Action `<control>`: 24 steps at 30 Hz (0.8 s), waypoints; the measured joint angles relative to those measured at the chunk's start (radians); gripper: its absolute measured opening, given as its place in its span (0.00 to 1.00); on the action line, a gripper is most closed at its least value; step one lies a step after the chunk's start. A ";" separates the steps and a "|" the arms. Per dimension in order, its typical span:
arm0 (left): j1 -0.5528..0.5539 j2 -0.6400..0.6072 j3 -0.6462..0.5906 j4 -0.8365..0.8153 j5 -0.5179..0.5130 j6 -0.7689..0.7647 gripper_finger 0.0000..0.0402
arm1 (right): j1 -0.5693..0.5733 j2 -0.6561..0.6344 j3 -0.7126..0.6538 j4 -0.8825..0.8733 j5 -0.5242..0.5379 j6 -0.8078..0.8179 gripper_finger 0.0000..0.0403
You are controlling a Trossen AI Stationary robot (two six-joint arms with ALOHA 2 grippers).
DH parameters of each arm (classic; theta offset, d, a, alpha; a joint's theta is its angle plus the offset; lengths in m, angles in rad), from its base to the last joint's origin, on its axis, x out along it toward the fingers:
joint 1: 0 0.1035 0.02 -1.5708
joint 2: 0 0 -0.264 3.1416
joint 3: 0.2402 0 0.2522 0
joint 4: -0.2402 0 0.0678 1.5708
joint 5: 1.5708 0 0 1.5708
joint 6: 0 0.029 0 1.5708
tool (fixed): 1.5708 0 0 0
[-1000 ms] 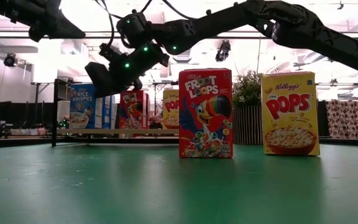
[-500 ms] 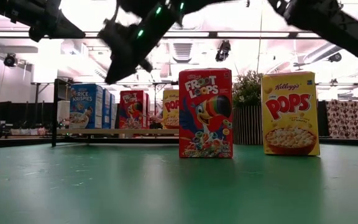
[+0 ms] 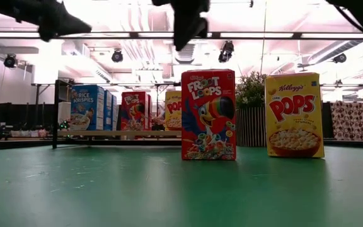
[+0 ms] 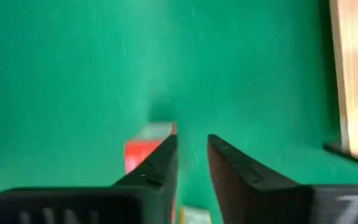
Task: Stack cereal on shelf
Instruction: Put the red cereal box aligned with the other red cereal boxes on the shelf
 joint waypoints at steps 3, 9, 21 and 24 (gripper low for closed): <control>0.000 0.034 -0.035 0.129 0.226 0.017 0.09 | 0.049 0.004 -0.001 -0.056 0.051 0.018 0.32; 0.000 0.143 -0.084 0.360 0.479 0.017 0.09 | 0.113 0.011 -0.010 -0.071 0.102 0.089 0.52; 0.000 0.311 -0.045 0.375 0.483 0.043 0.09 | 0.183 0.011 -0.155 -0.011 0.123 0.127 0.74; 0.000 0.310 -0.045 0.379 0.483 0.043 0.09 | 0.183 0.011 -0.199 -0.009 0.155 0.146 0.75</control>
